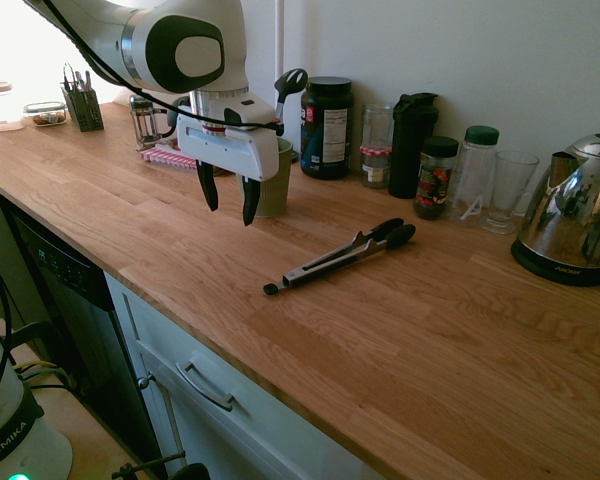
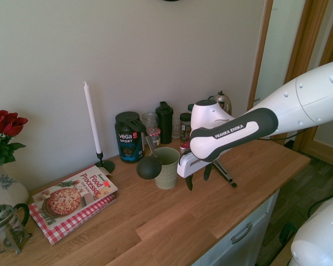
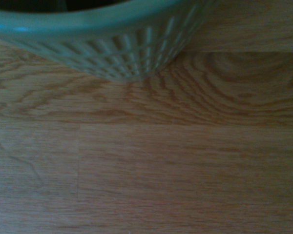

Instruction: Put the tongs back in the holder

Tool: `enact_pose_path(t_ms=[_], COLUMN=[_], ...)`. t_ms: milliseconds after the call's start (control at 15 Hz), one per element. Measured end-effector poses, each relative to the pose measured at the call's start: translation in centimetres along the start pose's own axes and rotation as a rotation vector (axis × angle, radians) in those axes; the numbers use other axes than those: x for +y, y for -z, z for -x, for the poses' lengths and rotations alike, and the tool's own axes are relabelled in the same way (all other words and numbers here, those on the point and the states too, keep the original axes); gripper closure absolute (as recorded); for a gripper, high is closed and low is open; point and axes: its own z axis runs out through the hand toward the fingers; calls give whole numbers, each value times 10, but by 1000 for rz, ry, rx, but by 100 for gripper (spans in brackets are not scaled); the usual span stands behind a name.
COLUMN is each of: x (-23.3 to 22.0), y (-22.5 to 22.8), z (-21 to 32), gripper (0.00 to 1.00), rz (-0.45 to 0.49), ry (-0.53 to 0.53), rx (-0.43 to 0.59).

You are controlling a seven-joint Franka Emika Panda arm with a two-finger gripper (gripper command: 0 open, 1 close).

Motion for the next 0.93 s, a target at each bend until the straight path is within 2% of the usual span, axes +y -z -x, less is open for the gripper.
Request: enact_pose_path(t_ms=[200,400,600,733,933], x=[-1,0,27,54,68], y=[1,43,81,77,39], z=[-3,-37,-88,-127,-174], gripper=[0,0,0,0,0], rz=[-8,-42,-82,-86,-86], ry=[-16,-70,-181,-253,-286], rx=[-11,8,32,35,15])
